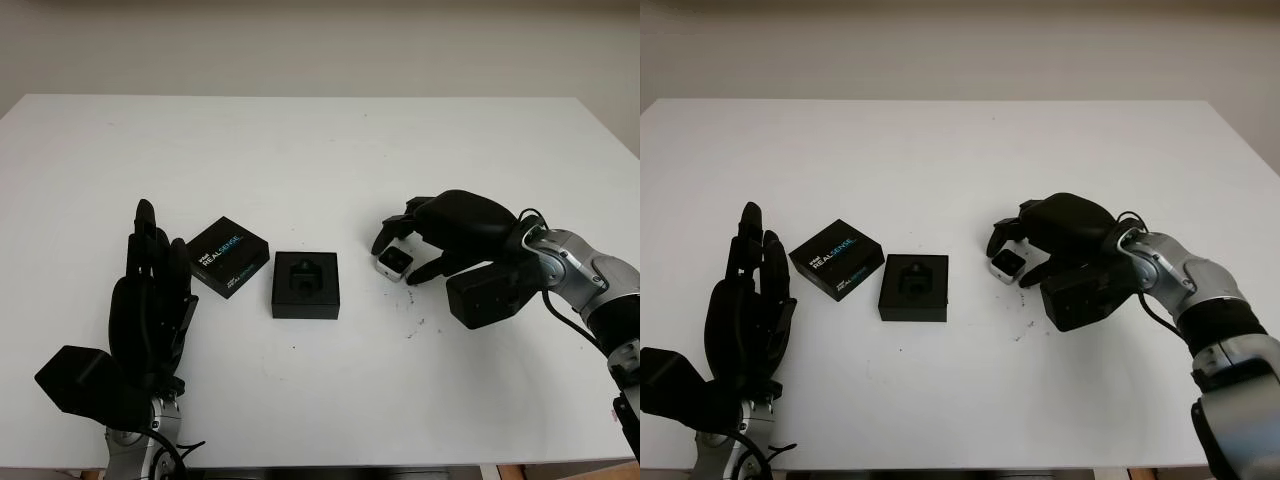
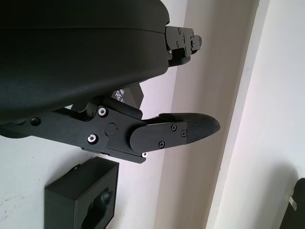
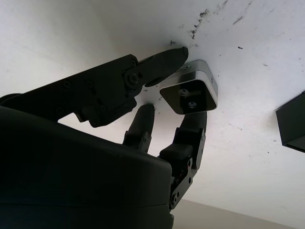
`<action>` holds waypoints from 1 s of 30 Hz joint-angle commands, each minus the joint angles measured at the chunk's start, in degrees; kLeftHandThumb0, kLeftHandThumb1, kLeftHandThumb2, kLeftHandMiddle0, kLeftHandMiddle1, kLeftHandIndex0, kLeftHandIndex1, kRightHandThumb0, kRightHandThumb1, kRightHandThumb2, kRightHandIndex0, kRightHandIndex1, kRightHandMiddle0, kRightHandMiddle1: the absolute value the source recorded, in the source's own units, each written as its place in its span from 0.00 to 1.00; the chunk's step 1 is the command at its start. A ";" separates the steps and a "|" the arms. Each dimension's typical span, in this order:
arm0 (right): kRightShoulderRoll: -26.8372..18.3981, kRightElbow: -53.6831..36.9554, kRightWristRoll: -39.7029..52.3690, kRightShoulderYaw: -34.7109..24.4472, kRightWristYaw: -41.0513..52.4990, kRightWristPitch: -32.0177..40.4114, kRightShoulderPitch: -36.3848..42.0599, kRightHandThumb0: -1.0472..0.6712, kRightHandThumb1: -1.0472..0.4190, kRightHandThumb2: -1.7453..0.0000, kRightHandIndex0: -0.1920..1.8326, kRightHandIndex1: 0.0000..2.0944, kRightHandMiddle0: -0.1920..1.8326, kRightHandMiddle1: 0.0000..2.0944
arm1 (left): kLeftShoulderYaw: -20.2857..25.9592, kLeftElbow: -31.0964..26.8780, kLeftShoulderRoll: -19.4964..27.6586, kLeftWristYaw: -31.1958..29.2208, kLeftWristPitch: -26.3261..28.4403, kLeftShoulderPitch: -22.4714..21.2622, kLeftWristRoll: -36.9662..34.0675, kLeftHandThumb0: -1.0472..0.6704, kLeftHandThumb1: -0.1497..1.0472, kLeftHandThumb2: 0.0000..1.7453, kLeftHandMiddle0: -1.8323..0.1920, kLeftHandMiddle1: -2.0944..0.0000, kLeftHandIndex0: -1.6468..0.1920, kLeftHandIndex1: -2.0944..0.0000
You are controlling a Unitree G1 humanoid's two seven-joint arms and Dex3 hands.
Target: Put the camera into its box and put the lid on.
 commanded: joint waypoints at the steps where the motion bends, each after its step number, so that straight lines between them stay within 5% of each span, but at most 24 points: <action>1: -0.02 0.18 0.50 0.02 -0.08 -0.57 -0.01 0.41 0.13 0.97 0.25 0.60 0.33 0.46 | -0.13 -0.24 -0.25 0.24 -0.56 0.13 0.28 0.28 1.00 0.26 0.91 0.97 0.91 0.97; 10: 0.02 0.54 0.87 -0.08 -0.02 0.48 0.41 0.43 0.08 0.97 0.22 0.64 0.35 0.57 | -0.13 -0.24 -0.48 0.49 -0.86 0.30 0.30 0.28 1.00 0.26 0.91 0.97 0.91 0.97; 14: 0.24 -0.26 1.81 -0.52 0.57 2.57 1.03 0.42 0.08 0.97 0.19 0.50 0.33 0.60 | -0.20 -0.53 -0.63 0.61 -0.72 0.50 0.23 0.28 1.00 0.26 0.91 0.97 0.91 0.97; 19: 1.28 1.03 4.72 -1.66 1.58 5.31 1.56 0.43 0.07 0.97 0.24 0.12 0.32 0.59 | -0.23 -0.74 -0.61 0.61 -0.65 0.70 0.34 0.28 1.00 0.26 0.91 0.97 0.91 0.97; 30: 6.37 5.79 20.42 -9.51 12.47 14.41 1.85 0.43 0.07 0.97 0.25 0.04 0.27 0.68 | -0.52 -1.13 -0.94 0.88 -0.65 0.99 0.56 0.29 1.00 0.26 0.90 0.97 0.90 0.97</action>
